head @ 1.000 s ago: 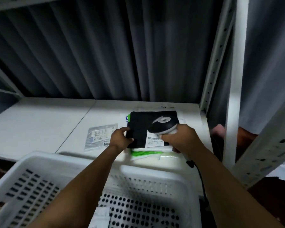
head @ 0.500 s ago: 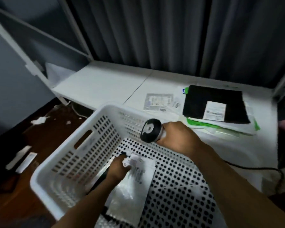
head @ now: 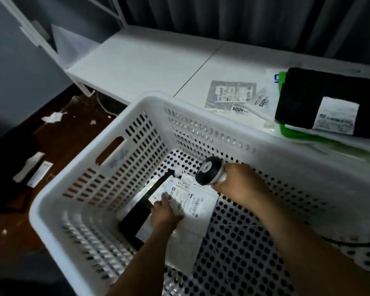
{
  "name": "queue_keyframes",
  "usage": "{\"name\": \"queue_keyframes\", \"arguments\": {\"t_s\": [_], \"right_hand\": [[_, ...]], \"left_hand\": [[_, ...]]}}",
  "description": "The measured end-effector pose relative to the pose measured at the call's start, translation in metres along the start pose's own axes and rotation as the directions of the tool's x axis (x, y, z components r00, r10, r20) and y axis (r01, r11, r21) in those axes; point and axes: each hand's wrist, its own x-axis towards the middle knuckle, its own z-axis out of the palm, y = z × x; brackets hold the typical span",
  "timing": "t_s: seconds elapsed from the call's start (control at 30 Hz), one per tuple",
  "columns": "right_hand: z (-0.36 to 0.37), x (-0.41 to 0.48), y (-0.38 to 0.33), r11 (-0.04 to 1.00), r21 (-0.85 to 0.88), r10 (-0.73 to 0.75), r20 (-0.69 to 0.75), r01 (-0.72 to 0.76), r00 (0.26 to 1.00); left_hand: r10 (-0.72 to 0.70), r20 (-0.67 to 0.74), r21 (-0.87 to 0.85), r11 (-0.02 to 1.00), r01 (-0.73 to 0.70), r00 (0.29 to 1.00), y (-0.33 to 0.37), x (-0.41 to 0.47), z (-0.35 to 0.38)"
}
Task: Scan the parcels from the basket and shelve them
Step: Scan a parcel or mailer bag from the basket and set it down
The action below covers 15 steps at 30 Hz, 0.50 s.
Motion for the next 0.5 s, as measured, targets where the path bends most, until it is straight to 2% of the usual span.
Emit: {"name": "queue_keyframes", "arguments": {"t_s": [0.07,0.13,0.23,0.33,0.4,0.5], "right_hand": [[0.002,0.003,0.006,1.0,0.016,0.015,-0.005,-0.015,1.0],[0.001,0.004,0.008,0.999,0.041,0.019,-0.002,-0.019,1.0],[-0.005,0.0,0.005,0.996,0.091,0.015,-0.018,-0.013,1.0],[-0.018,-0.01,-0.005,0.985,0.174,-0.005,-0.032,0.01,0.999],[-0.029,-0.022,-0.014,0.973,0.229,-0.024,-0.042,0.033,0.999],[-0.046,-0.046,-0.025,0.965,0.257,-0.052,-0.033,0.059,0.998]], "left_hand": [[-0.024,-0.043,-0.005,1.0,0.024,0.999,-0.001,0.001,0.0],[-0.041,-0.077,-0.121,0.992,0.032,0.996,-0.002,0.002,-0.006],[-0.025,-0.036,-0.274,0.962,0.014,0.999,-0.003,0.001,-0.027],[-0.018,-0.016,-0.469,0.883,0.008,1.0,-0.003,-0.006,-0.053],[-0.009,-0.044,-0.637,0.771,-0.021,0.999,0.001,-0.019,-0.078],[0.041,-0.069,-0.862,0.501,-0.081,0.997,0.01,-0.051,-0.114]]}}
